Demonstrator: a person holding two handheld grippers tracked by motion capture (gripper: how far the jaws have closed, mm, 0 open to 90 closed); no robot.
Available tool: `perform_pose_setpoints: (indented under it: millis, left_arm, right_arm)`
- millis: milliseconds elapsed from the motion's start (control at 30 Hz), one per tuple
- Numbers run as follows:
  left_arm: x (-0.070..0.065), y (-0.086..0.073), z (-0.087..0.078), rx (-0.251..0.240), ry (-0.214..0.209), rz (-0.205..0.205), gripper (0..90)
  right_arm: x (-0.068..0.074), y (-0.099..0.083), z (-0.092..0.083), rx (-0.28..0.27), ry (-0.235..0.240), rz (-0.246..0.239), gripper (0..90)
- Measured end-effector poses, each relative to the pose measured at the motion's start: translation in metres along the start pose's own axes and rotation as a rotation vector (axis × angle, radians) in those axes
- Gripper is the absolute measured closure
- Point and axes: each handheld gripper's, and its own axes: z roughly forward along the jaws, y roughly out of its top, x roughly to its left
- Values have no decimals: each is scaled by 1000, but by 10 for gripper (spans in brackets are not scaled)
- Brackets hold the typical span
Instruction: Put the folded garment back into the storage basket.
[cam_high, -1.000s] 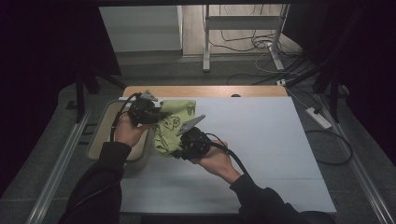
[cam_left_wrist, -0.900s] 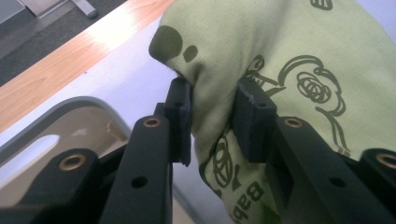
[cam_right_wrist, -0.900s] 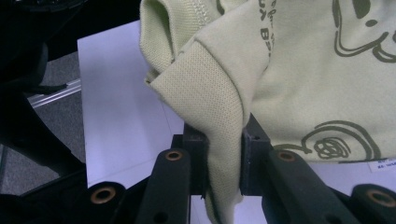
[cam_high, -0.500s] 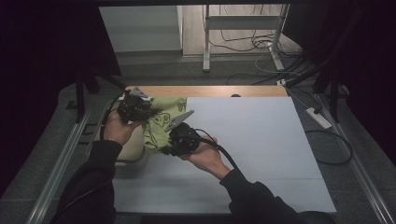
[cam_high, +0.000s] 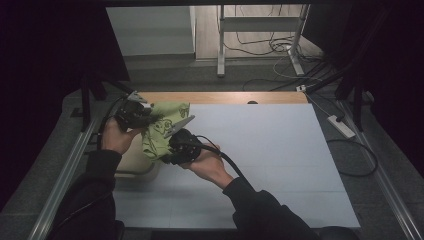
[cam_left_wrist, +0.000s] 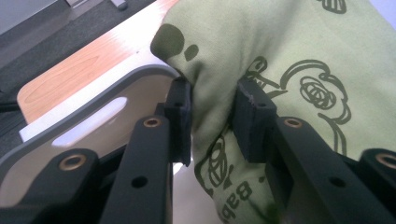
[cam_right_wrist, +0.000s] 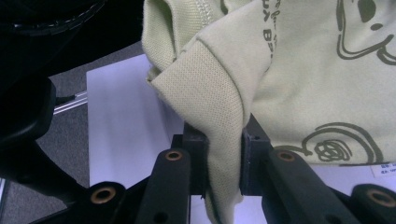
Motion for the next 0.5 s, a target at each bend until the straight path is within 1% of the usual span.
perform_pose_setpoints:
  millis: [233, 433, 500]
  left_arm:
    - [9, -5, -5, 7, 18, -10, 692]
    - [15, -9, -8, 13, 30, -22, 692]
    - [18, -12, -9, 18, 38, -29, 692]
  right_arm:
    - [3, 9, 12, -12, 12, 7, 763]
    - [4, 14, 20, -8, 14, 1, 763]
    - [5, 17, 25, -10, 16, 2, 763]
